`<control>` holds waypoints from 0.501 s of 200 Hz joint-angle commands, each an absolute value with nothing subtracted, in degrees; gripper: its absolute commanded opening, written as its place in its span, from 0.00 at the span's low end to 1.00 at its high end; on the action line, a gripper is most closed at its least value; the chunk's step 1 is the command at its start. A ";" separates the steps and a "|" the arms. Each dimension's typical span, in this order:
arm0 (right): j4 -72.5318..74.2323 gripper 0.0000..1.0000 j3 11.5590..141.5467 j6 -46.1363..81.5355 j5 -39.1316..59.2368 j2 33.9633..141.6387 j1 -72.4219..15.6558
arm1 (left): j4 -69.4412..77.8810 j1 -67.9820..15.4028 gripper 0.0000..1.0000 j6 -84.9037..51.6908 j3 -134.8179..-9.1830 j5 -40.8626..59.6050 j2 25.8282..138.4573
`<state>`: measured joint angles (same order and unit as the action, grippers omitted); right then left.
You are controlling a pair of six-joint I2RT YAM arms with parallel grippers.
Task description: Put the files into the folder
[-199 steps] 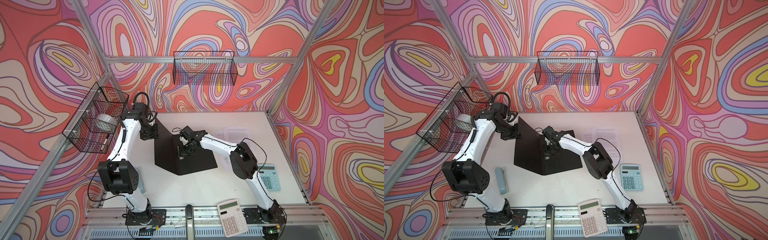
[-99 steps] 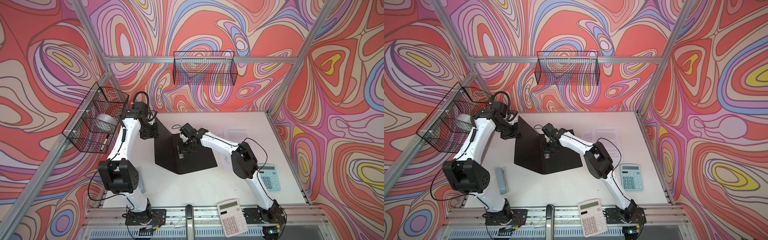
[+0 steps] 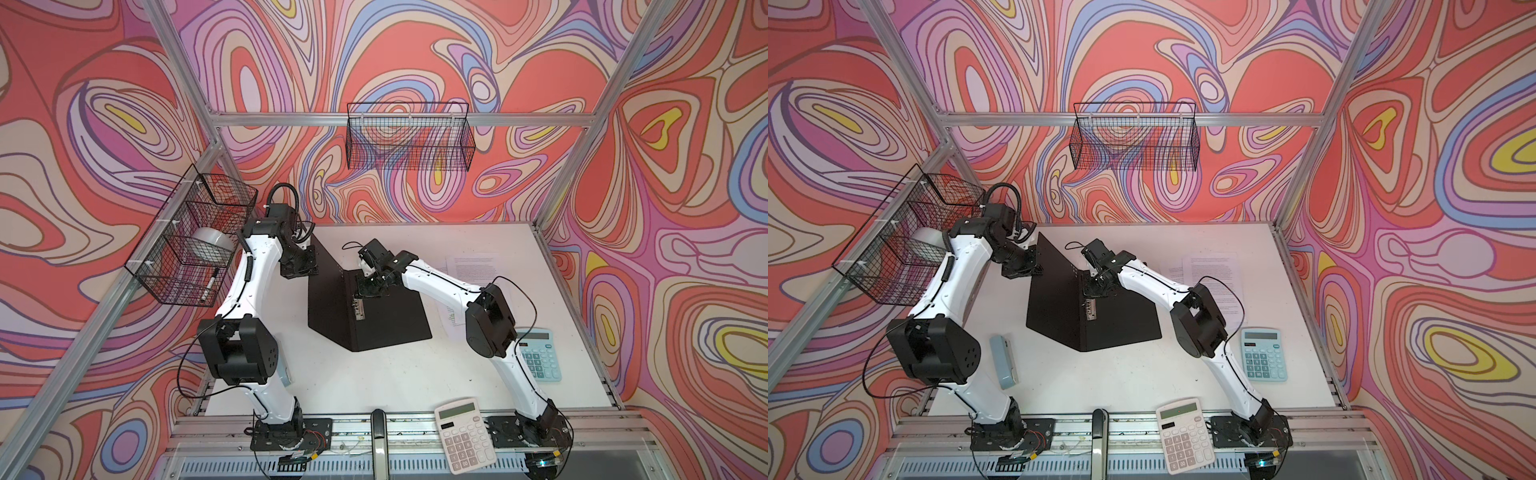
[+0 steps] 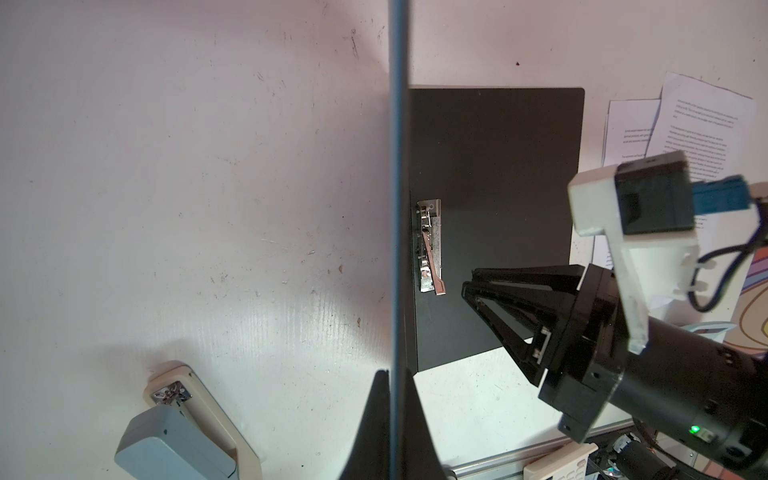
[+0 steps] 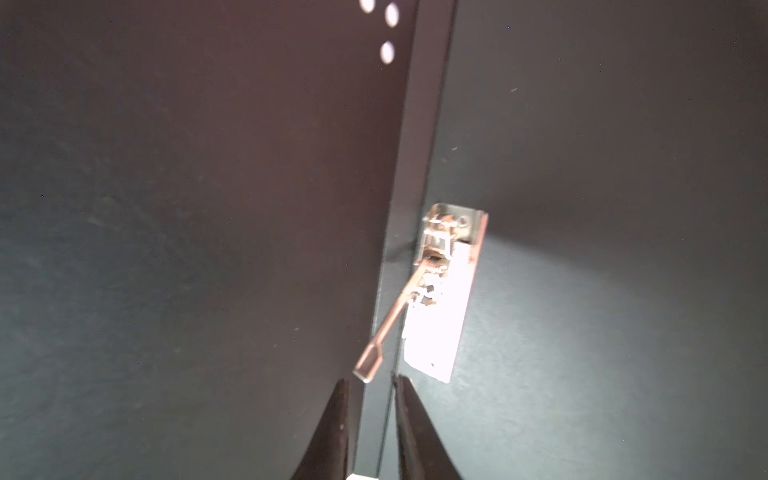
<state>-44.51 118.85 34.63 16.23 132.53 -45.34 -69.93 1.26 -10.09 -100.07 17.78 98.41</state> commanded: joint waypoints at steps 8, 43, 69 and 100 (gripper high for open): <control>-45.38 0.20 113.23 33.41 14.44 126.86 -44.36 | -71.96 2.02 0.00 -9.06 -101.72 18.13 98.95; -38.98 0.14 106.77 35.32 24.63 127.86 -44.22 | -72.16 2.02 0.00 -8.96 -101.88 19.28 99.13; -37.07 0.12 108.53 36.03 30.13 131.91 -44.25 | -72.16 2.02 0.00 -8.90 -101.65 19.29 99.49; -34.43 0.12 111.21 36.18 33.95 135.39 -44.21 | -72.24 2.02 0.00 -8.88 -101.68 19.07 99.47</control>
<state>-37.91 108.27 35.70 28.64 132.22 -44.23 -70.15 1.56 -10.04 -100.29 18.39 98.89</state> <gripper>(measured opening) 0.120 0.048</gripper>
